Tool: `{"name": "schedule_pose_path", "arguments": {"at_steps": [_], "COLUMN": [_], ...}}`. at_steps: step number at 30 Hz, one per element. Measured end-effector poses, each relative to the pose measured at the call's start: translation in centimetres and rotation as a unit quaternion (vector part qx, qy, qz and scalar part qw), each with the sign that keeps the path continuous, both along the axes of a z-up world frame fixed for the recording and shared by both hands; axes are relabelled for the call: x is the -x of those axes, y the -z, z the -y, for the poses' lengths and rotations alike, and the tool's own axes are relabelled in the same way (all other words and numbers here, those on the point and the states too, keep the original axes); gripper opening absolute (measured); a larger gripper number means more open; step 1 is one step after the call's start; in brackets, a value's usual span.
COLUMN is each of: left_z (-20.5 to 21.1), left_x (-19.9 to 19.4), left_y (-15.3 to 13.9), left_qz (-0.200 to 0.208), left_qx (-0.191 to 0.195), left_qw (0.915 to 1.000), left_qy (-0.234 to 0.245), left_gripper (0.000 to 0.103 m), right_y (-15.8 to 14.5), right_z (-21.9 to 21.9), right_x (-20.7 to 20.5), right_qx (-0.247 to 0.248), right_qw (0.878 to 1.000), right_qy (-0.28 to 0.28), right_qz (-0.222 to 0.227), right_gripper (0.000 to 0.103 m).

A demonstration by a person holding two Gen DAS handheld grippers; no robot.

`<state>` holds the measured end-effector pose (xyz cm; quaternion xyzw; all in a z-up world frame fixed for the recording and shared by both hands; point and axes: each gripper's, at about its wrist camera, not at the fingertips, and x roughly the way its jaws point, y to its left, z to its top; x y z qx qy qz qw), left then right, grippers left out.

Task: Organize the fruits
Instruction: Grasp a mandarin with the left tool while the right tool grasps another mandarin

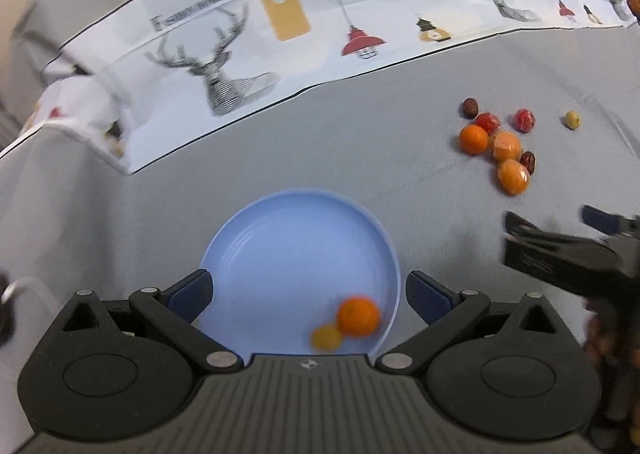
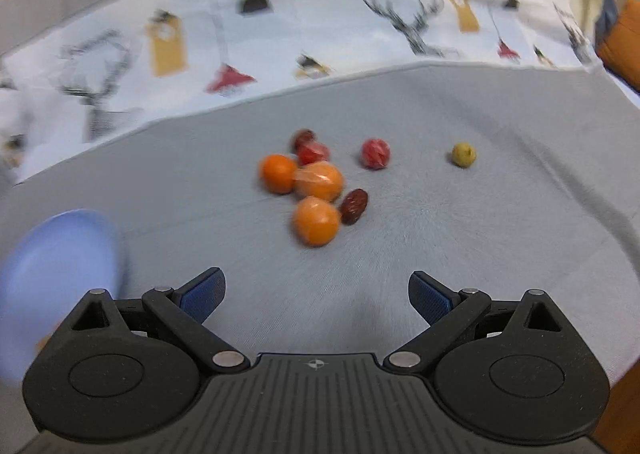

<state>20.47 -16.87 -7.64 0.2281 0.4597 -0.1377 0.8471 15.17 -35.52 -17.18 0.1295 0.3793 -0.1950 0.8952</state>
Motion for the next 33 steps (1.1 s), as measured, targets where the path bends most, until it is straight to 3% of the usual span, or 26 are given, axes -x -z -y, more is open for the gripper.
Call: {"name": "schedule_pose_path", "arguments": {"at_steps": [4, 6, 8, 9, 13, 16, 17, 23, 25, 26, 27, 28, 31, 33], "left_z": [2.7, 4.2, 5.9, 6.9, 11.5, 14.7, 15.7, 18.9, 19.2, 19.3, 19.3, 19.4, 18.7, 17.3], "left_x": [-3.2, -4.7, -6.0, -6.6, -8.4, -9.0, -9.2, -10.4, -10.5, -10.5, -10.5, -10.3, -8.8, -8.0], "left_y": [2.0, 3.2, 4.4, 5.1, 7.9, 10.1, 10.8, 13.7, 13.7, 13.6, 13.4, 13.1, 12.5, 11.2], "left_qz": [0.002, 0.003, 0.003, 0.001, -0.013, -0.017, -0.020, -0.014, -0.011, -0.014, -0.026, -0.030, 0.005, 0.005], "left_qx": [-0.012, -0.006, -0.003, 0.001, 0.002, 0.001, 0.001, -0.004, 0.012, 0.023, 0.039, 0.046, 0.025, 0.025], "left_qw": [0.9995, 0.9987, 0.9972, 0.9959, 0.9869, 0.9798, 0.9772, 0.9610, 0.9547, 0.9505, 0.9470, 0.9472, 0.9518, 0.9595], "left_qy": [0.028, 0.051, 0.075, 0.091, 0.161, 0.199, 0.211, 0.276, 0.297, 0.310, 0.318, 0.316, 0.306, 0.281], "left_gripper": [0.103, 0.103, 0.103, 0.103, 0.103, 0.103, 0.103, 0.102, 0.091, 0.070, 0.036, 0.037, 0.037, 0.037], "right_y": [3.4, 4.7, 4.8, 4.5, 4.3, 4.6, 4.8, 5.2, 5.3, 5.3, 5.3, 5.3, 5.0, 4.7], "right_z": [1.8, 2.0, 1.8, 1.9, 3.3, 6.0, 7.3, 7.7, 7.8, 7.8, 7.8, 7.8, 8.0, 8.1], "right_x": [-4.7, -5.5, -5.4, -5.1, -3.3, -2.3, -2.0, -2.4, -2.6, -2.7, -2.8, -2.6, -2.6, -2.6], "right_qx": [-0.008, 0.020, 0.061, 0.055, 0.050, 0.060, 0.043, 0.048, 0.047, 0.048, 0.049, 0.049, 0.048, 0.047], "right_qw": [1.000, 0.999, 0.998, 0.998, 0.998, 0.990, 0.988, 0.985, 0.985, 0.985, 0.985, 0.985, 0.984, 0.983], "right_qy": [0.026, 0.028, 0.017, 0.012, 0.039, 0.125, 0.150, 0.164, 0.165, 0.166, 0.166, 0.166, 0.167, 0.174], "right_qz": [-0.012, -0.003, 0.010, 0.019, 0.017, 0.005, 0.009, 0.013, 0.015, 0.015, 0.016, 0.017, 0.022, 0.033], "right_gripper": [0.098, 0.095, 0.067, 0.036, 0.036, 0.037, 0.037, 0.037, 0.037, 0.037, 0.037, 0.037, 0.037, 0.037]}}
